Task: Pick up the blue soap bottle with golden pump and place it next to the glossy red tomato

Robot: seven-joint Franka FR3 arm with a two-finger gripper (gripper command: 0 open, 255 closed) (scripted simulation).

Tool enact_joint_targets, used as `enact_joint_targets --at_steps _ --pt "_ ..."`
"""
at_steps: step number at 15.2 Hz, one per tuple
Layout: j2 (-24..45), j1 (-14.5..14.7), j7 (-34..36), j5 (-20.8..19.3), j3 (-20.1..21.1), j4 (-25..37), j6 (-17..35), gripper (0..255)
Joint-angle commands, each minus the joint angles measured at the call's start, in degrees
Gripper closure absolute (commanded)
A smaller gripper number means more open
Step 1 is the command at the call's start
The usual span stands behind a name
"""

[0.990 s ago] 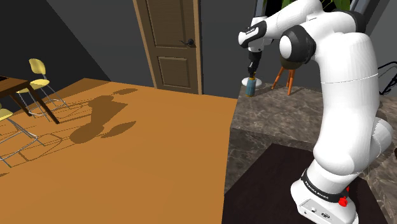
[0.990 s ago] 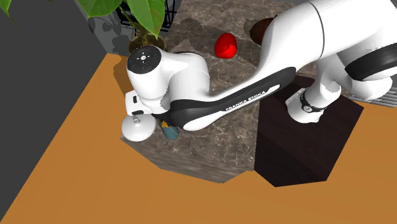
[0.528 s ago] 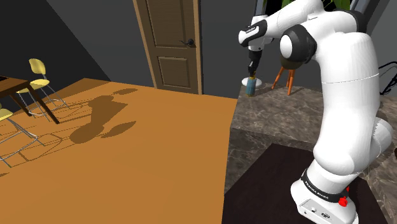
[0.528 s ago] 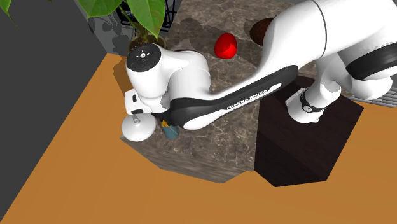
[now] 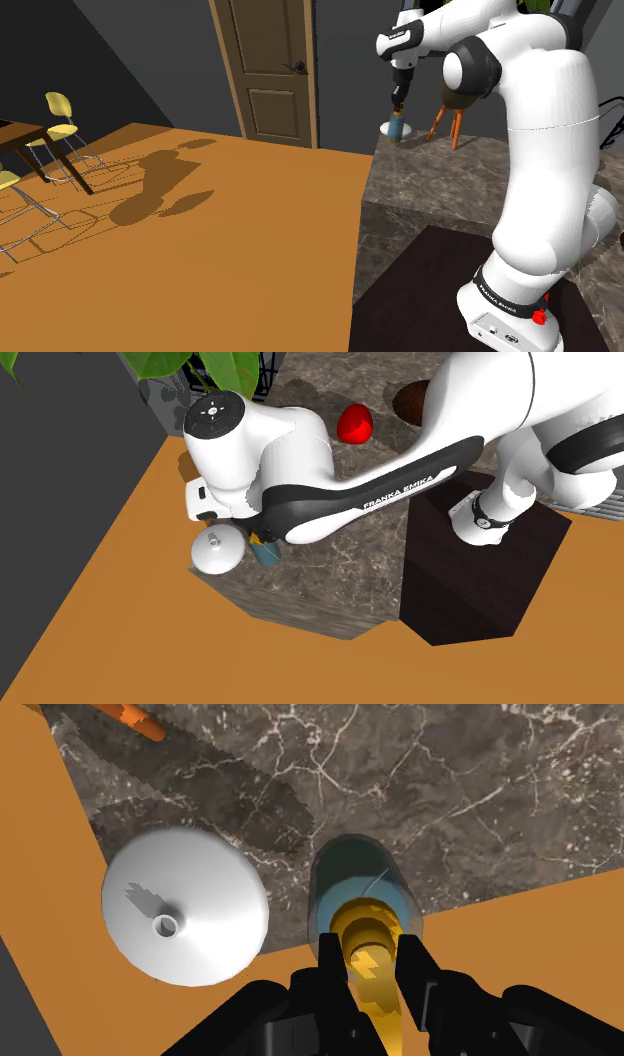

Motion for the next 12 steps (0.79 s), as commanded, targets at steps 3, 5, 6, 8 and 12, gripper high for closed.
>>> enact_joint_targets --at_steps 3,5,6,8,12 --pt "-0.32 -0.2 0.12 -0.2 -0.14 2.72 -3.0 255" --pt "-0.38 -0.34 0.15 -0.25 -0.2 4.18 -4.51 255" --pt "-0.39 -0.43 0.17 -0.27 -0.23 4.95 -5.27 255" --pt "-0.35 -0.61 0.18 -0.28 -0.27 6.57 -6.83 255" --pt "-0.06 -1.1 0.19 -0.21 -0.32 10.15 -10.09 255"
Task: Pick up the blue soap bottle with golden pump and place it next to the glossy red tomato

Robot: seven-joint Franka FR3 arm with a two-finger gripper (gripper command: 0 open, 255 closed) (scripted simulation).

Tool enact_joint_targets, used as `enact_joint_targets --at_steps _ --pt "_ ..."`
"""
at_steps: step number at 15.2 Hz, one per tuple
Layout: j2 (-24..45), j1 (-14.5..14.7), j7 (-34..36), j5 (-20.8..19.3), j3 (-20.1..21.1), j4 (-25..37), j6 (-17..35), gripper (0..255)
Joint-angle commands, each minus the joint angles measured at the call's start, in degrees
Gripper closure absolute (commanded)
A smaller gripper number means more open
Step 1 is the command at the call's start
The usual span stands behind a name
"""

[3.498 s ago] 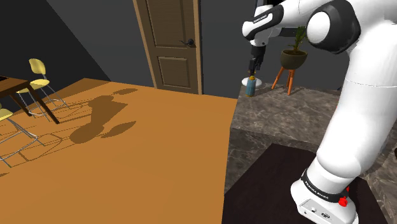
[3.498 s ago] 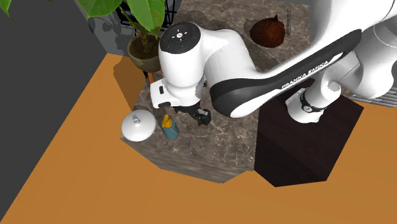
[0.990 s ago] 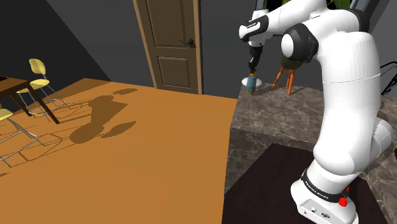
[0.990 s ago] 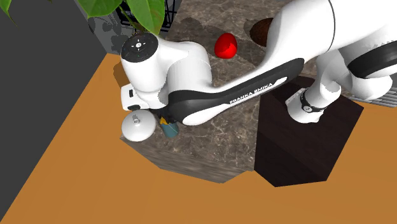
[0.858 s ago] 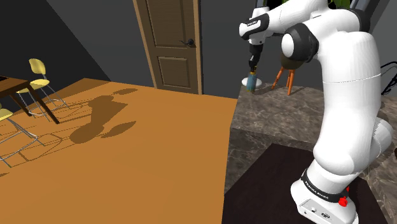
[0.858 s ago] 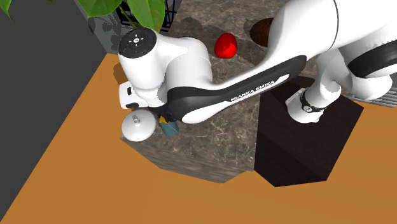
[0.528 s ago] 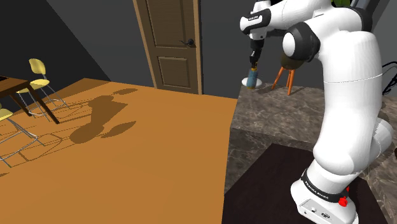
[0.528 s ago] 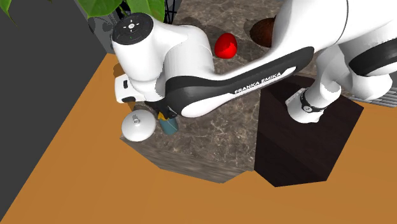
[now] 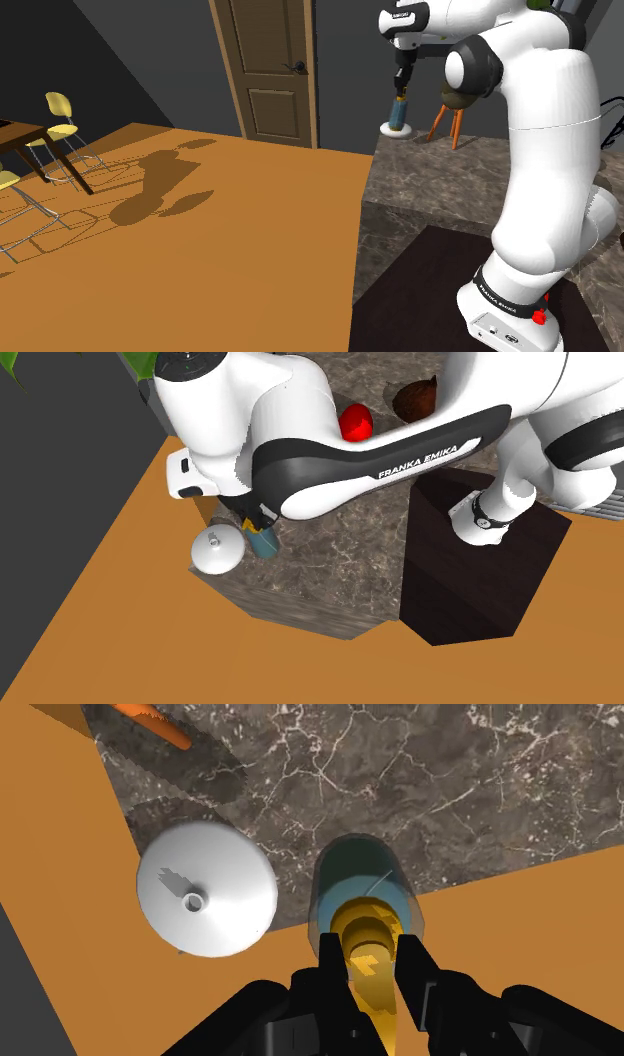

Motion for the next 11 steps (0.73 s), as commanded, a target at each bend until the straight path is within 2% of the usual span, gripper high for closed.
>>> enact_joint_targets --at_steps 1,11 --pt "0.41 -0.33 0.01 0.13 0.01 2.15 -1.75 255" --pt "3.15 -2.64 -0.08 1.15 0.12 14.45 -11.23 255"
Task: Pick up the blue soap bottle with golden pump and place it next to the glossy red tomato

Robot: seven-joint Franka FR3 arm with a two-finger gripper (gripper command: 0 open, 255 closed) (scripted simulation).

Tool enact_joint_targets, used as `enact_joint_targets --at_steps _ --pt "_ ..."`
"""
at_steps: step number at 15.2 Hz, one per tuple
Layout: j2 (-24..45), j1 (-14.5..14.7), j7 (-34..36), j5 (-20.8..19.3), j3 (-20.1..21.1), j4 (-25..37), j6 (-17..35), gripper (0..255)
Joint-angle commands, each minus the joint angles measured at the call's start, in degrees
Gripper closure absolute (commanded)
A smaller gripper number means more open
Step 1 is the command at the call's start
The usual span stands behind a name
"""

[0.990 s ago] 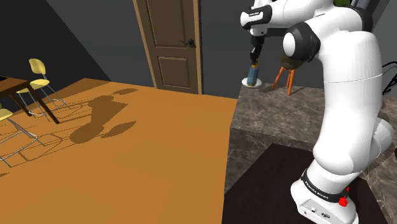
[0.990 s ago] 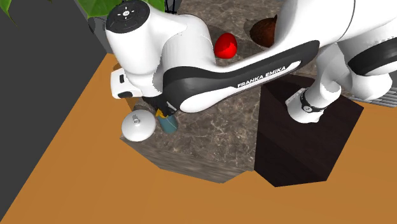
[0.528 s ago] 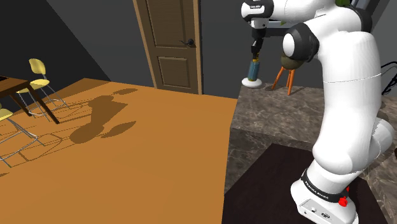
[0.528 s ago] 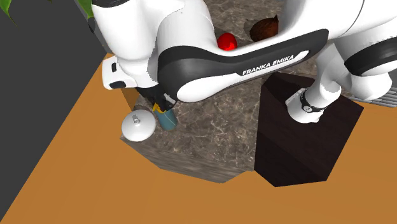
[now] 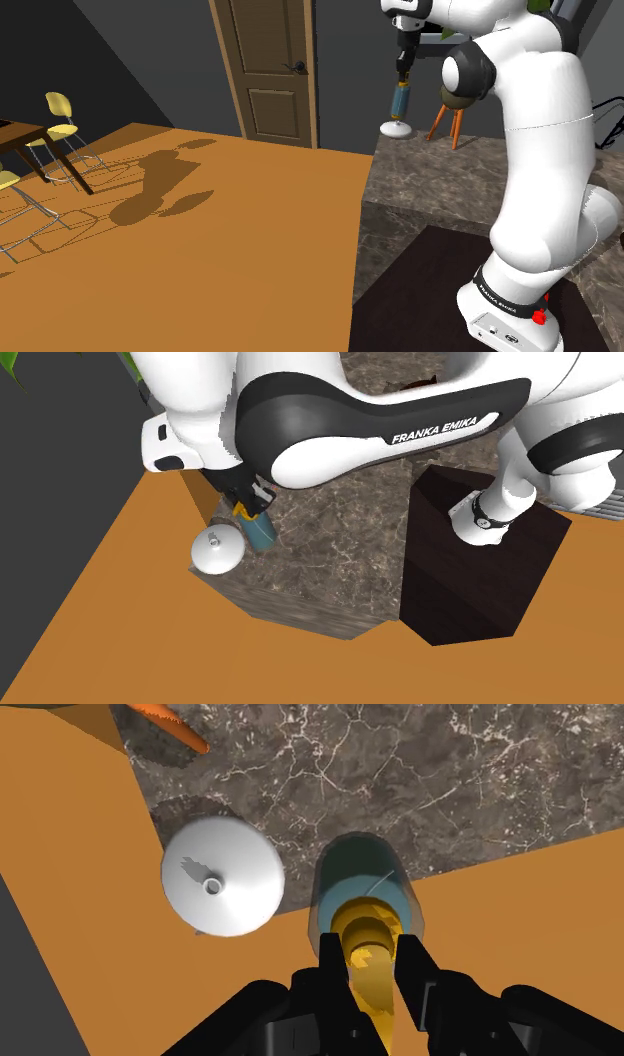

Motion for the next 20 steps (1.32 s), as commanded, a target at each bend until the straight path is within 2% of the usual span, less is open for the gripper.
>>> enact_joint_targets --at_steps 1,3,6,10,15,20 --pt "0.83 -0.63 0.0 0.32 0.07 2.98 -2.16 255" --pt "1.56 -1.15 0.0 0.6 0.15 5.26 -3.69 255" --pt "-4.4 -0.78 -2.7 -1.17 -1.17 -3.66 -0.58 255" --pt "-10.44 -1.35 -6.21 -3.15 -2.8 -11.86 1.94 255" --pt "-16.15 -3.09 -10.79 -5.19 -4.8 -18.72 3.67 255" --pt "-20.19 -5.58 -15.82 -6.68 -6.98 -22.94 4.39 255"
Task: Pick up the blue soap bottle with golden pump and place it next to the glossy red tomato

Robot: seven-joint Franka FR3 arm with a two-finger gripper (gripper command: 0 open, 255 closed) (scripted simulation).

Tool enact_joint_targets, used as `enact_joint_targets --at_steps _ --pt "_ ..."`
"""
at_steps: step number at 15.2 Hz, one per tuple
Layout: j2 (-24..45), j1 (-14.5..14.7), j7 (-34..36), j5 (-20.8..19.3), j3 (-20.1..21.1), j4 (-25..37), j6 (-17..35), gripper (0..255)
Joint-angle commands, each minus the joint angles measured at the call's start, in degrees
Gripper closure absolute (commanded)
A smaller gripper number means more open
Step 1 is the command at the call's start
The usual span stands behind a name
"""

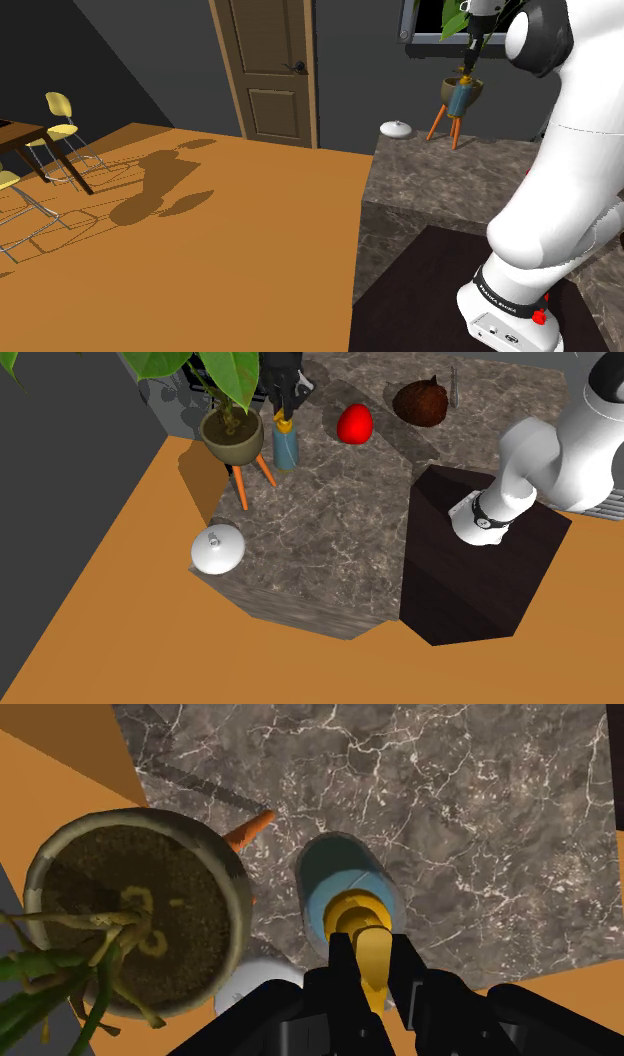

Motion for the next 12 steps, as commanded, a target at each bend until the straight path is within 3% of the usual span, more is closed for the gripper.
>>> enact_joint_targets --at_steps 1,12 --pt "-1.47 -1.02 -2.09 -0.57 -0.88 -1.6 0.34 255" --pt "-3.77 -8.85 -15.76 -0.54 -6.64 -2.56 -0.6 255"
